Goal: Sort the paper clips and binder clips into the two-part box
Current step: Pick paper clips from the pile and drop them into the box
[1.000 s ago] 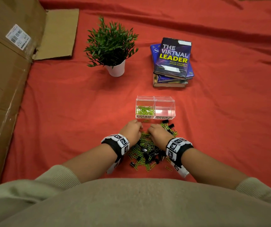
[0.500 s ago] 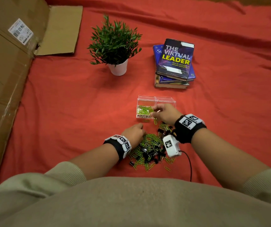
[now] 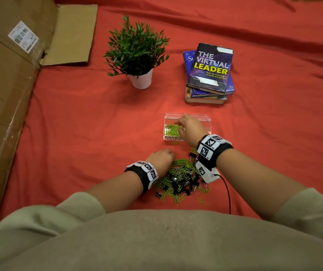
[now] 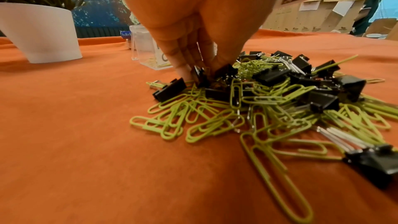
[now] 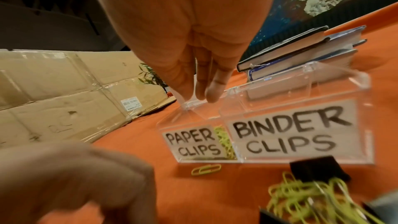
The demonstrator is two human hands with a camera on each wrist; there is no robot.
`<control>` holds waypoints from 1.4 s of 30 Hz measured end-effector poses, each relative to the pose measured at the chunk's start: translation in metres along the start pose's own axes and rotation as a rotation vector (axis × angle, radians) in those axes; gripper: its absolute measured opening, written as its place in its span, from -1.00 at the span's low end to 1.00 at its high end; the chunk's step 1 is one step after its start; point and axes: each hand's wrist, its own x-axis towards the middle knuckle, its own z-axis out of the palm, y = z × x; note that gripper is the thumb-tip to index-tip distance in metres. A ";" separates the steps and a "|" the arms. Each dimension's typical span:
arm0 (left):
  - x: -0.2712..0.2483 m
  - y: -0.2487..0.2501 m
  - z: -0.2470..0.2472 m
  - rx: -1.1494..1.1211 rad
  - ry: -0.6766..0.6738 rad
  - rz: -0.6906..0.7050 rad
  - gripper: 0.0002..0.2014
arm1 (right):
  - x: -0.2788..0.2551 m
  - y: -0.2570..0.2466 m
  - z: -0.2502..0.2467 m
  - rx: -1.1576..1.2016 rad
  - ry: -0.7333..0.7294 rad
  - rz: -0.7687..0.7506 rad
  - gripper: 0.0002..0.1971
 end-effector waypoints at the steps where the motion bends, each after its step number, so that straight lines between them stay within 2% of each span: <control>1: 0.000 0.000 0.000 -0.002 0.006 -0.006 -0.79 | -0.009 0.000 0.001 0.000 -0.010 -0.022 -0.72; 5: 0.000 0.000 0.001 -0.021 0.025 -0.029 -0.78 | -0.046 0.010 0.022 -0.117 -0.275 -0.058 -0.75; 7: 0.000 -0.001 0.001 -0.036 0.042 -0.040 -0.78 | -0.059 0.019 0.037 -0.205 -0.317 -0.023 -0.76; 12: -0.006 0.005 0.004 -0.093 0.111 -0.098 -0.76 | -0.072 0.026 0.061 -0.317 -0.212 -0.053 -0.67; 16: -0.007 0.010 0.005 -0.062 0.103 -0.113 -0.80 | -0.076 0.025 0.068 -0.306 -0.193 -0.072 -0.75; 23: -0.008 0.010 0.001 0.092 0.039 -0.034 -0.86 | -0.073 0.023 0.063 -0.240 -0.267 0.010 -0.76; 28: -0.008 0.012 -0.001 0.106 0.011 0.004 -0.77 | -0.067 0.016 0.049 -0.222 -0.338 0.031 -0.77; 31: -0.005 0.011 -0.002 0.070 0.001 -0.026 -0.75 | -0.056 0.015 0.030 -0.052 -0.308 0.105 -0.88; 34: -0.002 0.010 -0.004 0.053 -0.023 -0.035 -0.74 | -0.032 0.010 0.007 0.066 -0.200 0.115 -0.93; 38: -0.001 0.007 -0.007 -0.024 -0.036 -0.025 -0.75 | 0.002 0.000 -0.012 -0.043 -0.128 0.077 -0.86; 42: -0.003 0.002 -0.014 -0.153 0.033 -0.054 -0.78 | 0.018 -0.007 -0.007 -0.163 -0.136 0.028 -0.79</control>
